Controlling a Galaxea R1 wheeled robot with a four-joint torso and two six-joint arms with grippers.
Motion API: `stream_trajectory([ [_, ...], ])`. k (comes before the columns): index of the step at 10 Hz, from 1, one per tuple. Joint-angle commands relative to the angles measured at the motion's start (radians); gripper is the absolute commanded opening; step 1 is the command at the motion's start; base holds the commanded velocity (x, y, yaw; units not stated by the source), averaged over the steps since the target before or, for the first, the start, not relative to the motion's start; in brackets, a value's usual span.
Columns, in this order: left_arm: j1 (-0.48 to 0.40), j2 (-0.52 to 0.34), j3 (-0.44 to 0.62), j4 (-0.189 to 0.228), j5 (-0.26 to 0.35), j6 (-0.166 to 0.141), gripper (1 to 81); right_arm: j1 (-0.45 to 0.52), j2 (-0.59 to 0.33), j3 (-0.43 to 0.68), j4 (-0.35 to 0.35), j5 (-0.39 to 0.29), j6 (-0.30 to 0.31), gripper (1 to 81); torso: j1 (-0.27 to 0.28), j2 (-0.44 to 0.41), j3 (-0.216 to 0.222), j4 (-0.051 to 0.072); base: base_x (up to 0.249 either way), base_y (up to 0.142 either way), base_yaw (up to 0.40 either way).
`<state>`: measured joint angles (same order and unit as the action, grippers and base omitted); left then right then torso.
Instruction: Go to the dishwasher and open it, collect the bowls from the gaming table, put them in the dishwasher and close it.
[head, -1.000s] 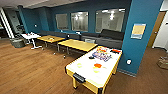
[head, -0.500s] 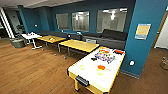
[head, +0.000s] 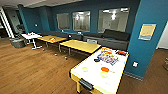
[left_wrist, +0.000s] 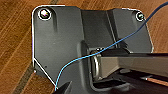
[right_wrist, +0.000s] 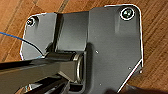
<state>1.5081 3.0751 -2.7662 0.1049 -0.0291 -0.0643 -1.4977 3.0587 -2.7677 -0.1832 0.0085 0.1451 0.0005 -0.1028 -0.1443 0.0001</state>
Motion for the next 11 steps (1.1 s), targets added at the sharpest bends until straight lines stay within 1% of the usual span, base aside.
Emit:
stream_trajectory([
  [1,-0.044,0.001,0.000,0.002,0.054,0.003,81.1,0.052,0.001,-0.001,-0.002,-0.051,-0.002,81.1,0.000,0.000,0.000,0.000,0.115,0.102,0.000],
  [11,-0.045,-0.001,-0.001,-0.005,0.054,0.003,81.1,0.049,0.002,0.004,-0.007,-0.051,-0.007,81.1,0.000,0.000,0.000,0.000,0.105,0.102,0.000],
])
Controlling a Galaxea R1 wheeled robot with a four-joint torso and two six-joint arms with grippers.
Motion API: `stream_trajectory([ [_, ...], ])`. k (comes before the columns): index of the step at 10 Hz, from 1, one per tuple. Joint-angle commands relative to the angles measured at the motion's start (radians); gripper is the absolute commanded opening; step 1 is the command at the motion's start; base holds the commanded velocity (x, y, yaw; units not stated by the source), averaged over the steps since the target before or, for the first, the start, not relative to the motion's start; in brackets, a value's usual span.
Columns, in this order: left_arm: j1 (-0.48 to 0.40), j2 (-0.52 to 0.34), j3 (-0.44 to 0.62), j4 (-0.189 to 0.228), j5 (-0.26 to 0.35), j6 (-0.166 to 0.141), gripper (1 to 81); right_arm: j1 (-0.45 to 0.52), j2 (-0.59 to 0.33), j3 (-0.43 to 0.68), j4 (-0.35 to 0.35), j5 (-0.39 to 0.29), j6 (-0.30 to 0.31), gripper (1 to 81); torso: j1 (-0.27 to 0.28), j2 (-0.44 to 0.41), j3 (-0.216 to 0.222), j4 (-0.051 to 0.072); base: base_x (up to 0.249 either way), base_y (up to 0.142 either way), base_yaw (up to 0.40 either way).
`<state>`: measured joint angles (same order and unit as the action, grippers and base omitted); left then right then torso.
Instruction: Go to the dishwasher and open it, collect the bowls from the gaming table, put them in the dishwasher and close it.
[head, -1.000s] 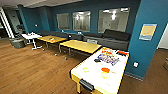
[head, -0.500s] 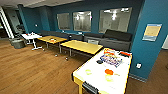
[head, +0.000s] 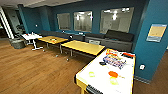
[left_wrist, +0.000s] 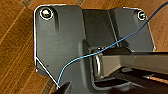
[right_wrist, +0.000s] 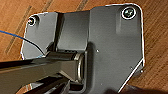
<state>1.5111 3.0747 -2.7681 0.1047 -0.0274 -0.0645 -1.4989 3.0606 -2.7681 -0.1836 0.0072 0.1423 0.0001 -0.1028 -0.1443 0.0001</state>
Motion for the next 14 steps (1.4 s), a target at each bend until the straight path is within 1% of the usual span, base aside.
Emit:
stream_trajectory([
  [1,-0.047,0.000,0.002,-0.003,0.052,0.003,81.1,0.050,0.000,0.006,-0.007,-0.050,-0.004,81.1,0.000,0.000,0.000,0.000,0.101,0.117,0.000],
  [9,-0.047,0.003,0.002,-0.005,0.052,0.003,81.1,0.047,0.002,0.006,-0.007,-0.050,-0.004,81.1,0.000,0.000,0.000,0.000,0.101,0.120,0.000],
  [14,-0.048,0.001,0.002,0.001,0.052,0.003,81.1,0.045,0.000,0.006,-0.005,-0.050,-0.003,81.1,0.000,0.000,0.000,0.000,0.103,0.121,0.000],
])
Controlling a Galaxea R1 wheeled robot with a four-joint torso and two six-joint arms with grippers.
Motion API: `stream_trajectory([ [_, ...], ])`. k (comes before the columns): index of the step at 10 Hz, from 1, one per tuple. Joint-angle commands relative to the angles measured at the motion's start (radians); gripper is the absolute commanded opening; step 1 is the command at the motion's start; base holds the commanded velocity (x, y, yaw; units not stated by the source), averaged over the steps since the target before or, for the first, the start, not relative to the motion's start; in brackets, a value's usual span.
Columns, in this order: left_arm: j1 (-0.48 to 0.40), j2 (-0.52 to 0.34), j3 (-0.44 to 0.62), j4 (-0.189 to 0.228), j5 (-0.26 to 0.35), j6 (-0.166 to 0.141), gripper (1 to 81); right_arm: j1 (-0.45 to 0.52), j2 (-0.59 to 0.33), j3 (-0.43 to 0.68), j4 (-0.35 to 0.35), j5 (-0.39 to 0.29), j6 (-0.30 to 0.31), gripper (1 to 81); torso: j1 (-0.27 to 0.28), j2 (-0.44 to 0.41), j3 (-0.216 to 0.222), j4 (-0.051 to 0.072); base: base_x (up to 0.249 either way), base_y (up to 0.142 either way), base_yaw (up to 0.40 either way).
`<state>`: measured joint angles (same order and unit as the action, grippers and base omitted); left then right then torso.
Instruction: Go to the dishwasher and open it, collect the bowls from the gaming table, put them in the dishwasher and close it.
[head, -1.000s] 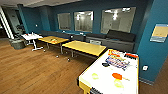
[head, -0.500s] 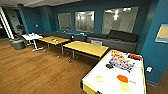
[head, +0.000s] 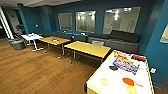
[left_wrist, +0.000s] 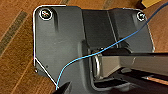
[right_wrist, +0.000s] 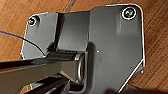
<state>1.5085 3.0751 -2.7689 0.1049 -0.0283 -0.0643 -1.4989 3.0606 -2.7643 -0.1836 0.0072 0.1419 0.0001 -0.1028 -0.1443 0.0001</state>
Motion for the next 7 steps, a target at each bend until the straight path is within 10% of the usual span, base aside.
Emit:
stream_trajectory([
  [1,-0.046,0.001,0.003,-0.001,0.053,0.003,81.1,0.045,0.000,0.002,-0.005,-0.050,-0.002,81.1,0.000,0.000,0.000,0.000,0.117,0.103,0.000],
  [7,-0.046,-0.002,0.003,-0.004,0.053,0.003,81.1,0.047,0.000,0.002,-0.004,-0.047,-0.002,81.1,0.000,0.000,0.000,0.000,0.114,0.043,0.000],
])
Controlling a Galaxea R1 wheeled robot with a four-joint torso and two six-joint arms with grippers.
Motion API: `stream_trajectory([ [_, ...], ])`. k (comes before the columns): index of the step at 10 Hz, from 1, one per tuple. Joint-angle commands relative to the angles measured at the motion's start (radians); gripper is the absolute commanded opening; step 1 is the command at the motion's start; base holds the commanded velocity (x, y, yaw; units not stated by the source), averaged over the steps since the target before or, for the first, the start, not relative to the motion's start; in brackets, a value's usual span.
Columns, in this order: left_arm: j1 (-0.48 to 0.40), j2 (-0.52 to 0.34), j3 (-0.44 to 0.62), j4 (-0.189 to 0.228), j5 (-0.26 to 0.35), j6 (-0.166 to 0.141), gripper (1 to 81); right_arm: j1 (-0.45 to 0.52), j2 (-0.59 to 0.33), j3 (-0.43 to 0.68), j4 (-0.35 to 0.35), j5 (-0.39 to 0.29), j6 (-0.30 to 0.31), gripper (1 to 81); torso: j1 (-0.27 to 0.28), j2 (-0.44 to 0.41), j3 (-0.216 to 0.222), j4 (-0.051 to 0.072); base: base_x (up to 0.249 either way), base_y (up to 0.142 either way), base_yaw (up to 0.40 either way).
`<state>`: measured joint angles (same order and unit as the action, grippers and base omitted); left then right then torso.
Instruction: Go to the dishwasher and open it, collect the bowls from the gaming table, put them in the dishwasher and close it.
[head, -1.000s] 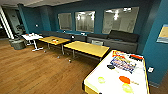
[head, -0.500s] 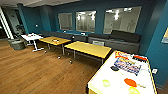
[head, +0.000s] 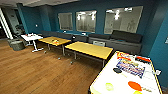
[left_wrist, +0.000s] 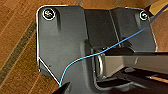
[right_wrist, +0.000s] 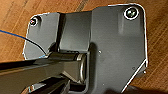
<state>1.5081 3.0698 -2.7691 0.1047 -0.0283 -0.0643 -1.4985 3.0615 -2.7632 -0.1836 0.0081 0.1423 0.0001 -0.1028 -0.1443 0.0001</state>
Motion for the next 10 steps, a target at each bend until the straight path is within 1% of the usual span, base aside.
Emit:
stream_trajectory([
  [1,-0.045,0.003,0.003,-0.005,0.053,0.001,81.1,0.048,0.001,0.001,-0.004,-0.050,-0.003,81.1,0.000,0.000,0.000,0.000,0.000,0.000,0.000],
  [5,-0.045,0.003,0.003,-0.007,0.054,0.000,81.1,0.046,-0.001,0.001,-0.004,-0.048,-0.003,81.1,0.000,0.001,0.000,0.000,0.000,0.000,0.000],
  [8,-0.045,0.005,0.003,0.006,0.054,0.003,81.1,0.046,-0.001,0.001,-0.004,-0.046,-0.003,81.1,0.000,0.001,0.000,0.000,0.000,0.000,0.000],
  [10,-0.045,0.006,0.003,0.007,0.054,0.004,81.1,0.046,-0.001,0.001,-0.004,-0.046,-0.003,81.1,0.000,0.001,0.000,0.000,0.000,0.000,-0.125],
])
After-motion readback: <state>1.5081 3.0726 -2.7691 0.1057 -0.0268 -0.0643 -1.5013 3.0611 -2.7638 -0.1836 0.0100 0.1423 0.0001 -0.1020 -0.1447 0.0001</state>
